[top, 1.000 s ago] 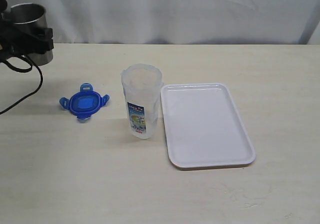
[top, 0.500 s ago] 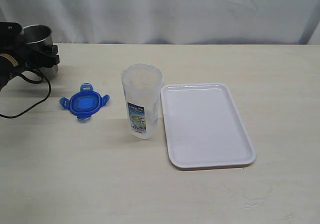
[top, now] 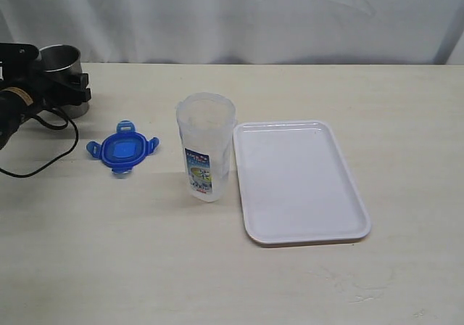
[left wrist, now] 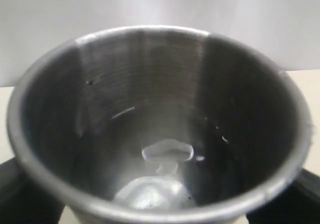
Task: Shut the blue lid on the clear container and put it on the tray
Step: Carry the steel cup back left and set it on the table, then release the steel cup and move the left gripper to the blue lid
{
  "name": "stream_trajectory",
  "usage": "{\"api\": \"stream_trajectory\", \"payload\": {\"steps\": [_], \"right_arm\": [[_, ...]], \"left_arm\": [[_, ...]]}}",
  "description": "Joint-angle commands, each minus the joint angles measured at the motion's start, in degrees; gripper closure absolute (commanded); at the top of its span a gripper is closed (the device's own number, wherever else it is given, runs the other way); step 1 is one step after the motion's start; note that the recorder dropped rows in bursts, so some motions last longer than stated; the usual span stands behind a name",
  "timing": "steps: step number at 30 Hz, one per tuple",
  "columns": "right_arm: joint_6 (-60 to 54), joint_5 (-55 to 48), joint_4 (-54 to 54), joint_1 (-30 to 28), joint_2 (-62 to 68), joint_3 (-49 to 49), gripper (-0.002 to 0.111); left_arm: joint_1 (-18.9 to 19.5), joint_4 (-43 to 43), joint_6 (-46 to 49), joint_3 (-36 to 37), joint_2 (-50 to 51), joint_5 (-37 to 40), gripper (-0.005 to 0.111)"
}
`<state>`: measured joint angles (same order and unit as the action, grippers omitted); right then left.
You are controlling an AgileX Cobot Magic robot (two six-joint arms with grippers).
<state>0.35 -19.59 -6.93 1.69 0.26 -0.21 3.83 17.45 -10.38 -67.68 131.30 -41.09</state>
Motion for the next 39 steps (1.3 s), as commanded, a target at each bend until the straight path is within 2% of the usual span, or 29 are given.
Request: {"api": "stream_trajectory", "payload": {"steps": [1, 3, 4, 8, 10, 12, 19, 28, 30, 32, 39], "right_arm": [[0.0, -0.1, 0.3, -0.2, -0.3, 0.2, 0.104], [0.0, -0.1, 0.3, -0.2, -0.3, 0.2, 0.104], [0.0, -0.1, 0.3, -0.2, -0.3, 0.2, 0.104], [0.0, -0.1, 0.3, -0.2, -0.3, 0.2, 0.104], [0.0, -0.1, 0.3, -0.2, -0.3, 0.2, 0.104], [0.0, -0.1, 0.3, -0.2, -0.3, 0.2, 0.104], [0.0, -0.1, 0.3, -0.2, -0.3, 0.2, 0.104], [0.0, -0.1, 0.3, -0.2, -0.3, 0.2, 0.104], [0.0, -0.1, 0.3, -0.2, -0.3, 0.2, 0.104], [0.0, -0.1, 0.3, -0.2, -0.3, 0.2, 0.104], [0.0, -0.1, 0.3, -0.2, -0.3, 0.2, 0.104]], "left_arm": [[-0.2, -0.1, -0.6, -0.5, 0.3, -1.3, 0.102], [-0.2, 1.0, -0.6, -0.5, 0.3, -1.4, 0.091], [-0.2, 1.6, -0.6, -0.5, 0.3, -1.7, 0.082], [-0.2, 0.8, -0.4, -0.5, 0.3, -2.1, 0.031], [-0.2, -0.4, -0.4, -0.5, 0.3, -1.3, 0.011], [-0.2, -0.4, -0.4, -0.5, 0.3, -1.2, 0.001], [-0.2, 1.4, -0.6, -0.5, 0.2, 0.1, 0.002], [-0.2, 1.7, -0.4, -0.4, -4.0, 11.0, 0.002], [-0.2, 2.9, -0.4, 1.2, -5.4, 10.7, 0.002], [-0.2, 3.6, -0.4, 4.5, -7.5, 7.1, 0.002], [-0.2, 2.6, -0.6, 12.8, -11.5, 5.4, 0.002]]}}
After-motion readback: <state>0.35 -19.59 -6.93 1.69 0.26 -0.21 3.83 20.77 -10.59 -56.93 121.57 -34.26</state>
